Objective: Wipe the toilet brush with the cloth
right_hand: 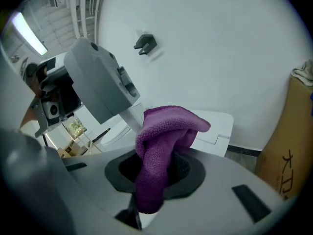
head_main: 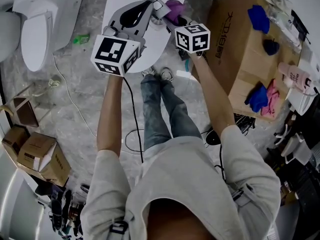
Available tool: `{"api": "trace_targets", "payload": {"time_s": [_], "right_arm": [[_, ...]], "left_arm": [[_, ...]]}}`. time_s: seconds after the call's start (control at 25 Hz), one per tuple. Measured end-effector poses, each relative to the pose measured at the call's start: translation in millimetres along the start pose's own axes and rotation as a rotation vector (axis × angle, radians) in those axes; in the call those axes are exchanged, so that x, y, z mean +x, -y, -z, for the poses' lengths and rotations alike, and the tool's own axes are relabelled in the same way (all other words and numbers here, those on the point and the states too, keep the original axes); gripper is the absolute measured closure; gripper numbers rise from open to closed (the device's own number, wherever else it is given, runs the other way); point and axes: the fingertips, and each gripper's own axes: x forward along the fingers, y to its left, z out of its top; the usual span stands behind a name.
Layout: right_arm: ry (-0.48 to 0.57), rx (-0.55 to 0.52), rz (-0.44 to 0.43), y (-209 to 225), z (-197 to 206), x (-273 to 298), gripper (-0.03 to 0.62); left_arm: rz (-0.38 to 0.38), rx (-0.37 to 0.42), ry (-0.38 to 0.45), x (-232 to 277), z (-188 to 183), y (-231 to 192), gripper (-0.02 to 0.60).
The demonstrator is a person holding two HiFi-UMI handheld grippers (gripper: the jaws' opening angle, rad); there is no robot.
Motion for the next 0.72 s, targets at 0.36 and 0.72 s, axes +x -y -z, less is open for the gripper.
{"api": "trace_targets", "payload": {"time_s": [0.36,0.72], "right_arm": [[-0.114,0.005,0.012,11.8,36.4,25.2,0.503],[-0.236,0.003,0.037,24.2,77.3,39.3,0.503]], "left_arm": [[0.0,-0.012,0.014,-1.4,0.1,-0.6,0.56],[0.004,-0.011,0.009,-1.7,0.1,0.7,0.56]]}}
